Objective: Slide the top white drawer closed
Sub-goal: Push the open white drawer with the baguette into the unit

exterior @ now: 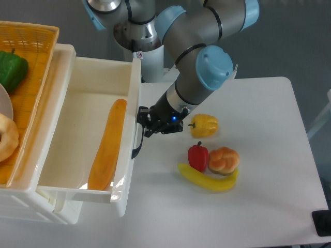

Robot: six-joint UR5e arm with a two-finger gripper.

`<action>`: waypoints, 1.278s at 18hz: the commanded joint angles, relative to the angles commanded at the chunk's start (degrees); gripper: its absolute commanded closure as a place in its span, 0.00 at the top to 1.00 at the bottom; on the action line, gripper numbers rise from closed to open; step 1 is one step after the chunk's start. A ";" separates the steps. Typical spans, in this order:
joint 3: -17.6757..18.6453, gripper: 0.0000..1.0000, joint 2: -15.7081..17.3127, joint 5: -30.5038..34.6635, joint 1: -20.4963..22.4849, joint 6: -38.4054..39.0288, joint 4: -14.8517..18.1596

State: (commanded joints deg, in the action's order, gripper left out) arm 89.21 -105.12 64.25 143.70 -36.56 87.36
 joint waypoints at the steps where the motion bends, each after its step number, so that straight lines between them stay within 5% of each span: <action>1: 0.00 0.00 0.00 -0.52 -0.26 0.18 0.00; 23: 0.18 0.00 0.44 -2.46 -7.99 6.24 -0.17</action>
State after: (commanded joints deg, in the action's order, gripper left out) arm 89.38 -104.68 61.79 135.71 -30.32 87.19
